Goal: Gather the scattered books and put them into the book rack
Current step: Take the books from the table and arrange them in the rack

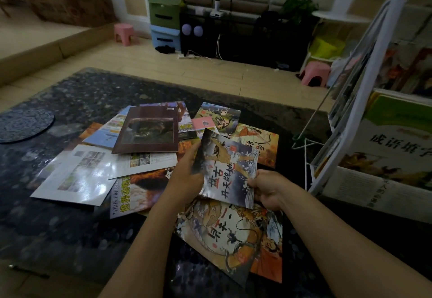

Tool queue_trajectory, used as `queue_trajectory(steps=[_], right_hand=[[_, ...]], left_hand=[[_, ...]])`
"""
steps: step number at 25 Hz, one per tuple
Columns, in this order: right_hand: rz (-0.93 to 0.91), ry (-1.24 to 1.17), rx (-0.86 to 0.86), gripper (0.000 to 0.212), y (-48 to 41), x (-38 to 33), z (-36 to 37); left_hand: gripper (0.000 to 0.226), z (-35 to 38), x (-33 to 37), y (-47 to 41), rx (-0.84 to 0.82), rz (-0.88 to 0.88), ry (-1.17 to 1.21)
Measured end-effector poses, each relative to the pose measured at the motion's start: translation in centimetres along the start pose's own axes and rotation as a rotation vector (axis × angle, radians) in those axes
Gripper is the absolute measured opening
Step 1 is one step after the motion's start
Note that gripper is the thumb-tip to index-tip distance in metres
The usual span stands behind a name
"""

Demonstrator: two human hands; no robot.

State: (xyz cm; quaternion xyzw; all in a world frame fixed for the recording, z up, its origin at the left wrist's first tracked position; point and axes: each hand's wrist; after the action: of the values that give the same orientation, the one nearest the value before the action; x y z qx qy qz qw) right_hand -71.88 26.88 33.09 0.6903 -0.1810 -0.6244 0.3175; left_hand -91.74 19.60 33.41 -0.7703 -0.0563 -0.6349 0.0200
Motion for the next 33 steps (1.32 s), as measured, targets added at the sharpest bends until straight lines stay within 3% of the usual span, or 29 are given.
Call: queue_trajectory(steps=[8, 14, 16, 19, 22, 24, 29, 33], right_hand=[[-0.151, 0.216, 0.118, 0.008, 2.6, 0.3, 0.9], [-0.702, 0.761, 0.346, 0.065, 10.7, -5.6, 1.5], [-0.906, 0.946, 0.39, 0.074, 13.9, -8.4, 0.6], [-1.059, 1.1, 0.389, 0.08, 19.1, -12.5, -2.3], [-1.122, 1.13, 0.399, 0.077, 23.9, -15.1, -7.1], [-1.144, 1.14, 0.522, 0.075, 26.5, -16.2, -11.1], [-1.217, 1.086, 0.9, 0.063, 30.9, -18.9, -21.9], [-1.218, 1.038, 1.105, 0.056, 31.6, -20.5, -29.8]], left_hand=[[0.084, -0.8, 0.3, 0.6, 0.068, 0.048, -0.037], [0.074, -2.7, 11.1, 1.7, 0.09, 0.195, -0.346], [0.071, -2.8, 16.6, 2.1, 0.051, 0.287, -0.454], [0.067, -1.0, 23.9, 3.2, -0.06, 0.401, -0.546], [0.063, 2.7, 30.5, 4.1, -0.163, 0.545, -0.693], [0.062, 5.7, 34.2, 4.2, -0.195, 0.62, -0.773], [0.039, 15.0, 41.5, 2.6, -0.028, 0.886, -0.909], [0.047, 22.9, 45.5, 0.2, -0.038, 0.925, -0.972]])
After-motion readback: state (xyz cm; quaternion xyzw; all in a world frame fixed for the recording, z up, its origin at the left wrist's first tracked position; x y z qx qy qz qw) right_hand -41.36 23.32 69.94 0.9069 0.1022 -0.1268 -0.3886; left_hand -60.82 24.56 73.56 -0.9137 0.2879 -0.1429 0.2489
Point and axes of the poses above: each hand's wrist, its own y-axis away from the middle knuckle, its own z-axis out of the palm, x = y × z, and after that the axes turned 4 degrees about -x, right-handed
